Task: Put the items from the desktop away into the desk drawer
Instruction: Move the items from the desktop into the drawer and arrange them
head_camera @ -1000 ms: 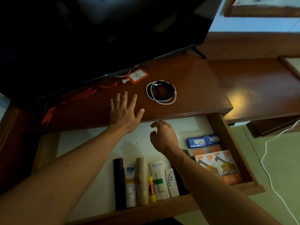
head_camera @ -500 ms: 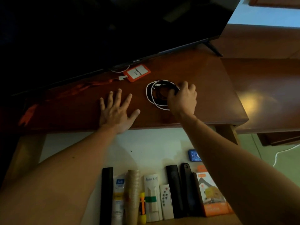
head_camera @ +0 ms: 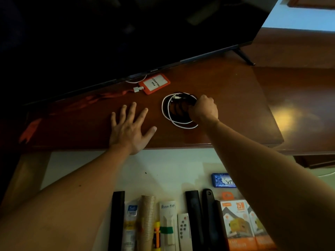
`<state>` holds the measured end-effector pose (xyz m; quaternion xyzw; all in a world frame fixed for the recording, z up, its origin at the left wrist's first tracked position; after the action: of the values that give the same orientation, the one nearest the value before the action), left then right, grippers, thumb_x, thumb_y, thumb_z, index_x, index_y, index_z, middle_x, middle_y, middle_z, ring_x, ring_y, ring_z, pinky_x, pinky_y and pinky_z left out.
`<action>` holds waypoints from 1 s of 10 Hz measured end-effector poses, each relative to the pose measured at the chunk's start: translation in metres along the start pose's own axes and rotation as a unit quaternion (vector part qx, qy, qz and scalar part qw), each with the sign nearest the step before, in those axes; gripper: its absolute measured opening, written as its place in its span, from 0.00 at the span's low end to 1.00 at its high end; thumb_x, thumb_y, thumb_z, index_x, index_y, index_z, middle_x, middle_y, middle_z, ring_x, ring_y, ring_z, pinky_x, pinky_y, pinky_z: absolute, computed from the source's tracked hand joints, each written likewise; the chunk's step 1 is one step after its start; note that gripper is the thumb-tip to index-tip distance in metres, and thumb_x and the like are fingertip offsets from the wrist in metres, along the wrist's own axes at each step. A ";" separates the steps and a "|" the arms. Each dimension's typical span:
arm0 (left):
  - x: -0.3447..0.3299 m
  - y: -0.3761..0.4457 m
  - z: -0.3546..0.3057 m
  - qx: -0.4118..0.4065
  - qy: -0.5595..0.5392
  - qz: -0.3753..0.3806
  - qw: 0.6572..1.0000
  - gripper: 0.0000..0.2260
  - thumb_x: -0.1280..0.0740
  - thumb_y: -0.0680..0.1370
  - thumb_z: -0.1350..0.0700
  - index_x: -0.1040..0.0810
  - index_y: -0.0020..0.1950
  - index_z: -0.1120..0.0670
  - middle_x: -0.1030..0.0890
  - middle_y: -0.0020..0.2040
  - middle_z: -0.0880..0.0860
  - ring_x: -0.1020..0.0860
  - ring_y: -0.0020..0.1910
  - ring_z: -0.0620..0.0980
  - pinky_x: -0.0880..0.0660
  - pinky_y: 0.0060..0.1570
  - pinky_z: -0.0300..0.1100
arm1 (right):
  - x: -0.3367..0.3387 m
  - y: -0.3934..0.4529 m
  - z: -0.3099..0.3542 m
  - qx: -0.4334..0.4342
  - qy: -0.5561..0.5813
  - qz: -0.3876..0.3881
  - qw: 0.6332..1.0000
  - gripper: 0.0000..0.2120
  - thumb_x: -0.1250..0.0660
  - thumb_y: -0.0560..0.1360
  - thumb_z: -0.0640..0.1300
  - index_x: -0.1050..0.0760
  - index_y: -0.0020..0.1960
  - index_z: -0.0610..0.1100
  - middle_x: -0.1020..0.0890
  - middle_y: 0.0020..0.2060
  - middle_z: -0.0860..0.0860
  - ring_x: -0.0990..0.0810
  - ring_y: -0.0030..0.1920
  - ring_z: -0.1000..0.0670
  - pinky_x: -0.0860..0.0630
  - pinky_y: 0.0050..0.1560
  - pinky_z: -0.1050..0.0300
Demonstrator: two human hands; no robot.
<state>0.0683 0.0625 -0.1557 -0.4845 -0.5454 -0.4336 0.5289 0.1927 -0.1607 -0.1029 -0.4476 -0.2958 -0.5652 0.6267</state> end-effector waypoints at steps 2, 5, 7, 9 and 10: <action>-0.001 0.001 -0.001 0.000 0.002 0.003 1.000 0.36 0.59 0.75 0.26 0.53 0.81 0.39 0.54 0.82 0.53 0.54 0.80 0.59 0.54 0.75 0.64 | -0.006 -0.008 0.003 0.031 0.001 -0.010 0.999 0.14 0.36 0.78 0.43 0.27 0.62 0.37 0.22 0.56 0.39 0.21 0.55 0.37 0.22 0.54 0.45; 0.000 -0.001 -0.001 0.005 0.000 0.004 1.000 0.36 0.59 0.75 0.26 0.52 0.81 0.39 0.54 0.82 0.52 0.55 0.80 0.59 0.54 0.75 0.64 | -0.017 -0.013 0.006 0.071 -0.083 -0.045 0.993 0.17 0.37 0.80 0.40 0.32 0.67 0.36 0.27 0.63 0.36 0.28 0.64 0.36 0.26 0.61 0.46; 0.000 -0.001 0.000 0.004 -0.008 0.001 1.000 0.36 0.58 0.75 0.26 0.52 0.80 0.39 0.54 0.82 0.52 0.55 0.80 0.58 0.54 0.75 0.64 | -0.019 -0.018 0.006 0.110 -0.117 -0.067 0.985 0.16 0.36 0.80 0.40 0.31 0.65 0.35 0.27 0.62 0.36 0.28 0.63 0.36 0.27 0.60 0.45; 0.000 0.000 0.000 0.005 -0.007 0.003 1.000 0.36 0.58 0.75 0.25 0.52 0.80 0.38 0.54 0.82 0.52 0.55 0.80 0.59 0.55 0.75 0.64 | -0.017 -0.019 0.009 0.125 -0.035 -0.060 0.990 0.17 0.35 0.79 0.37 0.32 0.66 0.35 0.30 0.63 0.36 0.27 0.62 0.36 0.25 0.62 0.43; 0.000 -0.001 0.000 0.006 -0.003 0.004 1.000 0.36 0.59 0.75 0.25 0.53 0.80 0.38 0.54 0.82 0.52 0.55 0.80 0.58 0.55 0.75 0.64 | -0.016 -0.018 0.008 0.107 0.004 -0.061 0.992 0.16 0.38 0.80 0.34 0.32 0.67 0.35 0.28 0.63 0.36 0.29 0.64 0.37 0.27 0.64 0.42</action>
<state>0.0678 0.0622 -0.1561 -0.4845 -0.5476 -0.4271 0.5319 0.1729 -0.1460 -0.1095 -0.3566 -0.3793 -0.5692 0.6364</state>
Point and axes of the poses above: each hand's wrist, its own y-axis towards the middle knuckle, its own x-axis out of the back of the hand, z = x × y, the point moved 2 cm from there along y, towards the middle knuckle
